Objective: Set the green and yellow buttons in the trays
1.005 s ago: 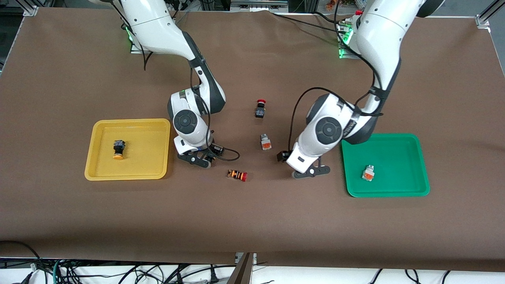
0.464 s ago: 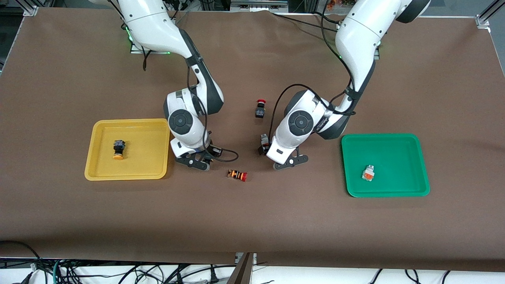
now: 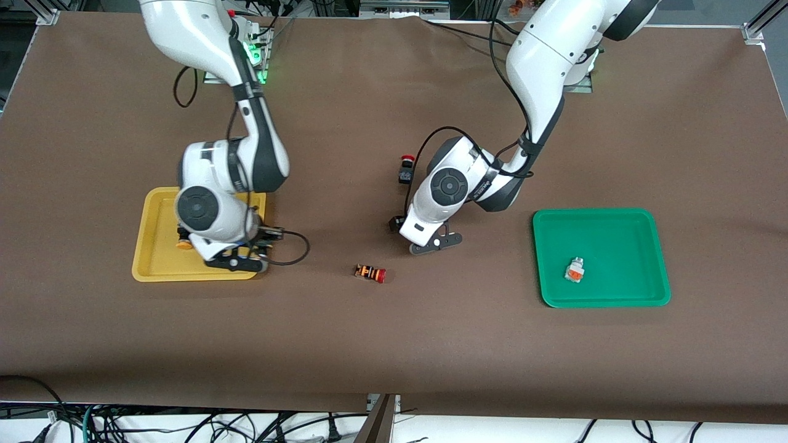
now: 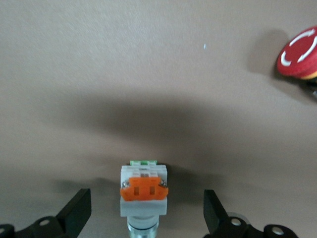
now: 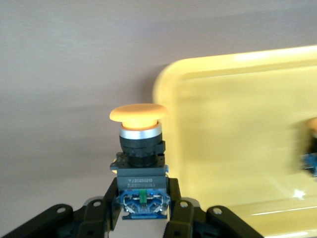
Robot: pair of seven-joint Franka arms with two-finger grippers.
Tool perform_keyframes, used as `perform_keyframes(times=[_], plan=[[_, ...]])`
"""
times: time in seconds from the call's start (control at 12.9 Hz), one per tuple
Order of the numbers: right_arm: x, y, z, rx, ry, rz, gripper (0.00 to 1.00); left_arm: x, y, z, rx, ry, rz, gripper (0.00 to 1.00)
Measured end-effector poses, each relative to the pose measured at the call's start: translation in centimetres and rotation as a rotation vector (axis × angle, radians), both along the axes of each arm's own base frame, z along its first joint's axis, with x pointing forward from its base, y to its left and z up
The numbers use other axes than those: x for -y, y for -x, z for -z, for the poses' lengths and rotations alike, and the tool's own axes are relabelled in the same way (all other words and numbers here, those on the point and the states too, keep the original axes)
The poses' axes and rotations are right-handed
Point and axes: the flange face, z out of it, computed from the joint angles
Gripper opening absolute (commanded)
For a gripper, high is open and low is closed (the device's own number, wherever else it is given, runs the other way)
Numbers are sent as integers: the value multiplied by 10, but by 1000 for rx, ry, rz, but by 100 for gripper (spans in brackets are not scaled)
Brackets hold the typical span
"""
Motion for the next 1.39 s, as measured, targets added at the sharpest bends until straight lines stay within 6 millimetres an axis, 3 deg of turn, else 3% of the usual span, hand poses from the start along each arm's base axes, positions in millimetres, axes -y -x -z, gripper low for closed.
perform_keyframes(times=[0.08, 0.23, 0.46, 0.62, 0.77, 1.01, 1.08, 1.16, 1.24, 1.31, 1.39], plan=[[24, -1, 0, -19, 5, -34, 2, 3, 3, 3, -4, -2, 5, 27], [62, 4, 13, -60, 5, -72, 2, 5, 6, 9, -10, -6, 10, 2], [112, 15, 39, -125, -29, -111, 2, 1, 4, 10, -11, -10, 6, 2], [131, 23, 51, -150, -54, -107, 2, -6, 0, 5, -27, -30, 2, 3], [129, 27, 60, -158, -74, -94, 2, -21, -5, -10, -63, -71, 4, 3], [127, 33, 77, -160, -69, -91, 3, -65, -26, -60, -95, -136, 59, 6], [127, 35, 82, -162, -65, -90, 9, -90, -36, -75, -114, -145, 100, 6], [127, 36, 86, -162, -62, -91, 39, -120, -47, -89, -133, -139, 143, 8], [125, 36, 87, -159, -61, -94, 92, -153, -59, -98, -144, -136, 183, 9], [125, 35, 86, -154, -61, -95, 100, -184, -70, -102, -145, -151, 221, 9], [124, 34, 85, -149, -61, -97, 100, -213, -80, -102, -139, -176, 264, 10]])
